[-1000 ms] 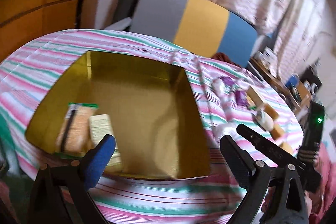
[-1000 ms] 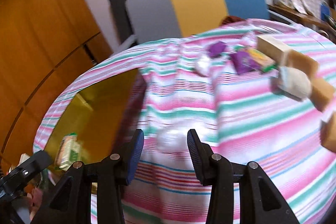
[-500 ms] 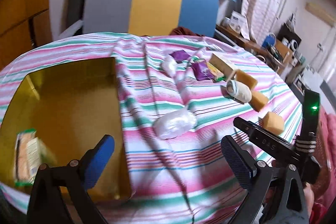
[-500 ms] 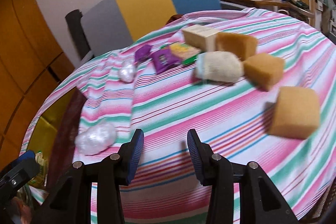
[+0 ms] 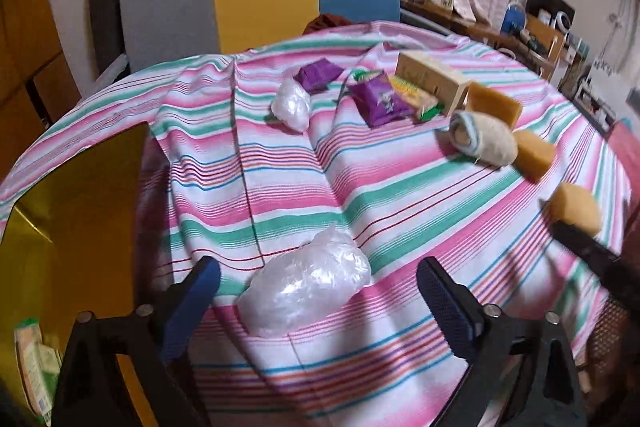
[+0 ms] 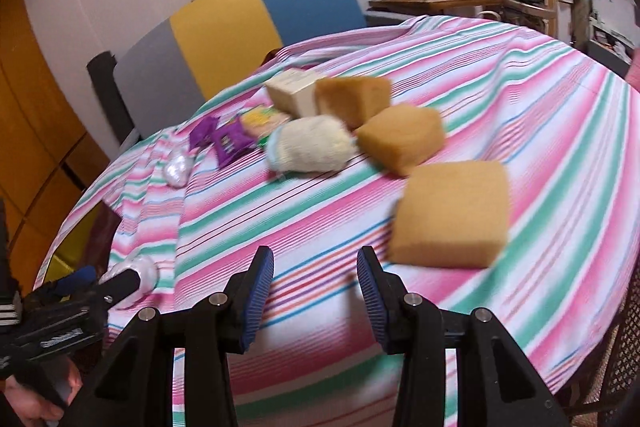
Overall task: Organize objects
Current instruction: 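Grasp the clear plastic-wrapped bundle with the left gripper while the right approaches the sponges, then grasp a yellow sponge with the right gripper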
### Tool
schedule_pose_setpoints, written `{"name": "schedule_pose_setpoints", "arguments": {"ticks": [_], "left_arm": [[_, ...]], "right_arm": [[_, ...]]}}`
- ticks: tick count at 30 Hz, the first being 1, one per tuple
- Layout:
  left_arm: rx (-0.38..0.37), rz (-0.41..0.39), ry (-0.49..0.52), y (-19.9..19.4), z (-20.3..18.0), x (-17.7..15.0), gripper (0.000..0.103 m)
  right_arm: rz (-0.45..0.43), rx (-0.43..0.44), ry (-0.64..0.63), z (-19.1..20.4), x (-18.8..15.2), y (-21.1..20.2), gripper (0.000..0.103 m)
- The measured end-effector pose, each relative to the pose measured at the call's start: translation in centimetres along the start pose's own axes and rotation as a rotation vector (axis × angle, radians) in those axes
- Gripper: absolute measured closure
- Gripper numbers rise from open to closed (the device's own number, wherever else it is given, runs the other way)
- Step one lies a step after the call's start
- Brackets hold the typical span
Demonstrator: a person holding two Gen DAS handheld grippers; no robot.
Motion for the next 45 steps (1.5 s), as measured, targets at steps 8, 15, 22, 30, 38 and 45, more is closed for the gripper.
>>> {"name": "schedule_pose_setpoints", "arguments": {"ticks": [8,15,22,30,38,45], "left_arm": [[0.041,0.031,0.059,1.6,-0.5,-1.7,0.034],[0.036,0.003,0.084,1.6,-1.0,-2.5,0.063],[-0.089,-0.018,-0.069,-0.5,-1.1,-2.6,0.068],[-0.17,-0.034,-0.154,-2.7,-1.6,-2.9,0.068],[-0.195,-0.042,-0.205,-3.9,-1.2,-3.2,0.068],[-0.21,-0.058,-0.196,-4.9,-1.5,-3.2,0.068]], "right_arm": [[-0.081,-0.121,0.077,-4.9,1.9,-1.4,0.053],[-0.071,-0.191,0.049,-5.8,2.4,-0.1,0.036],[-0.057,-0.198,-0.016,-5.7,2.3,0.9,0.031],[-0.091,-0.231,-0.086,-5.4,3.1,0.5,0.029],[-0.058,-0.244,-0.135,-5.4,3.3,1.4,0.02],[0.009,-0.207,-0.055,-6.0,1.5,2.8,0.019]]}}
Point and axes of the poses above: each gripper's, at about its wrist camera, not at the fingertips, and y roughly the way its jaws point, z to its left, x to its top, the point moved 5 cm from there along y, roughly the way its jaws point, and after that the axes turned 12 degrees about -z, right-handed, at the moved point
